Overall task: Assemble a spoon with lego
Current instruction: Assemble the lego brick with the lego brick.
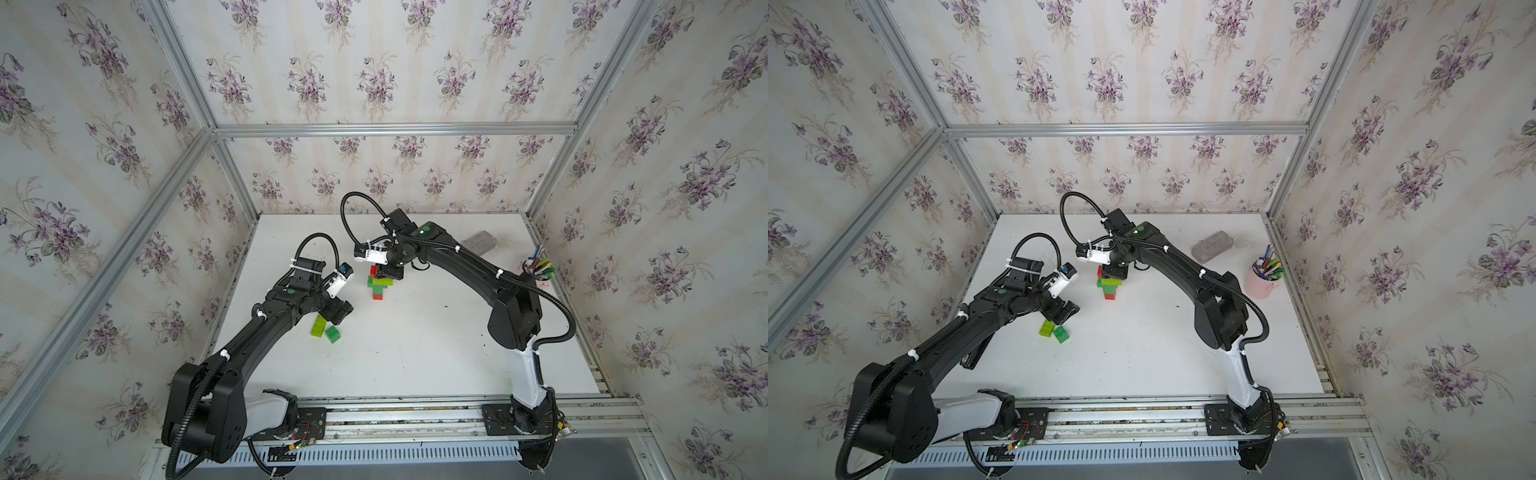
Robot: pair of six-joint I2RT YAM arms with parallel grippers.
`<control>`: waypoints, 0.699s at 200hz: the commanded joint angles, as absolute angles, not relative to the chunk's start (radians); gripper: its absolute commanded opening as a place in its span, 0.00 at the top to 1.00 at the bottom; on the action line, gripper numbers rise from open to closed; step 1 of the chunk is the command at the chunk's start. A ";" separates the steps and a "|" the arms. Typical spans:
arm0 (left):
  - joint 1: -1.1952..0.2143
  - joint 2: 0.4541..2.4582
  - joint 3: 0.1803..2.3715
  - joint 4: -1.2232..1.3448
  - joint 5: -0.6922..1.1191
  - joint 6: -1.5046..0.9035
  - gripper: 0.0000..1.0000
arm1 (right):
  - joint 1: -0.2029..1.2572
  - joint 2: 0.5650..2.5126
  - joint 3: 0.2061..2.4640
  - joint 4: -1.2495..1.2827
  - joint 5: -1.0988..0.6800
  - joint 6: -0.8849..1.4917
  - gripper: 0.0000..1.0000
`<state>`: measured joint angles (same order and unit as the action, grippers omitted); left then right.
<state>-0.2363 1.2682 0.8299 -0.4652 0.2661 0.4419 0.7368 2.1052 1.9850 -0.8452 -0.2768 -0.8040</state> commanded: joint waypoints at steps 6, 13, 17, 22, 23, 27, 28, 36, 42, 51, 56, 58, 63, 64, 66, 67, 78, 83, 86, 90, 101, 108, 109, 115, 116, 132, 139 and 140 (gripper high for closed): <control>-0.236 1.264 0.826 -0.472 0.285 0.447 0.10 | 0.736 2.122 1.992 -0.880 -0.273 -0.793 0.71; -0.236 1.262 0.826 -0.472 0.284 0.446 0.10 | 0.736 2.124 1.994 -0.884 -0.275 -0.795 0.71; -0.235 1.263 0.827 -0.472 0.285 0.446 0.10 | 0.736 2.126 1.993 -0.884 -0.275 -0.797 0.71; -0.236 1.264 0.827 -0.472 0.284 0.446 0.10 | 0.736 2.128 1.992 -0.885 -0.276 -0.797 0.71; -0.236 1.263 0.827 -0.472 0.284 0.446 0.10 | 0.736 2.128 1.992 -0.885 -0.276 -0.796 0.71; -0.236 1.264 0.827 -0.472 0.284 0.446 0.10 | 0.736 2.129 1.993 -0.886 -0.277 -0.798 0.71; -0.235 1.264 0.827 -0.472 0.284 0.446 0.10 | 0.736 2.129 1.993 -0.886 -0.277 -0.798 0.71; -0.236 1.264 0.826 -0.472 0.284 0.446 0.10 | 0.736 2.131 1.993 -0.890 -0.279 -0.803 0.71; -0.236 1.266 0.827 -0.472 0.283 0.445 0.10 | 0.736 2.132 1.993 -0.891 -0.279 -0.804 0.71; -0.235 1.266 0.827 -0.472 0.284 0.444 0.10 | 0.735 2.135 1.993 -0.890 -0.278 -0.806 0.71; -0.236 1.268 0.827 -0.472 0.285 0.443 0.10 | 0.735 2.136 1.993 -0.886 -0.276 -0.806 0.71; -0.236 1.267 0.827 -0.472 0.284 0.443 0.10 | 0.735 2.137 1.993 -0.886 -0.276 -0.804 0.71; -0.235 1.268 0.826 -0.472 0.285 0.442 0.10 | 0.734 2.138 1.993 -0.886 -0.276 -0.806 0.71; -0.236 1.268 0.827 -0.472 0.285 0.442 0.10 | 0.735 2.138 1.995 -0.886 -0.276 -0.807 0.71; -0.236 1.268 0.827 -0.472 0.285 0.442 0.10 | 0.734 2.138 1.994 -0.886 -0.277 -0.806 0.71; -0.236 1.268 0.827 -0.472 0.285 0.442 0.10 | 0.733 2.138 1.994 -0.887 -0.277 -0.807 0.71; -0.235 1.268 0.827 -0.472 0.285 0.440 0.10 | 0.733 2.140 1.995 -0.888 -0.284 -0.808 0.71; -0.236 1.269 0.826 -0.472 0.285 0.440 0.10 | 0.732 2.141 1.993 -0.889 -0.287 -0.810 0.72; -0.236 1.269 0.827 -0.472 0.283 0.440 0.10 | 0.732 2.141 1.993 -0.889 -0.288 -0.810 0.72; -0.236 1.269 0.827 -0.472 0.284 0.440 0.10 | 0.732 2.142 1.992 -0.890 -0.290 -0.810 0.72; -0.235 1.271 0.826 -0.472 0.282 0.440 0.10 | 0.730 2.146 1.993 -0.889 -0.291 -0.808 0.72; -0.235 1.272 0.824 -0.472 0.282 0.440 0.10 | 0.728 2.147 1.993 -0.888 -0.295 -0.808 0.72; -0.235 1.272 0.825 -0.472 0.282 0.440 0.10 | 0.728 2.147 1.993 -0.887 -0.295 -0.808 0.72; -0.235 1.272 0.824 -0.472 0.282 0.440 0.10 | 0.728 2.149 1.994 -0.887 -0.297 -0.808 0.72; -0.235 1.272 0.825 -0.472 0.282 0.440 0.10 | 0.728 2.150 1.993 -0.887 -0.297 -0.808 0.72; -0.235 1.276 0.825 -0.472 0.282 0.440 0.10 | 0.724 2.155 1.995 -0.889 -0.296 -0.804 0.72; -0.235 1.277 0.824 -0.472 0.282 0.440 0.10 | 0.724 2.157 1.995 -0.889 -0.294 -0.804 0.72; -0.235 1.276 0.824 -0.472 0.282 0.439 0.10 | 0.724 2.157 1.994 -0.889 -0.294 -0.804 0.72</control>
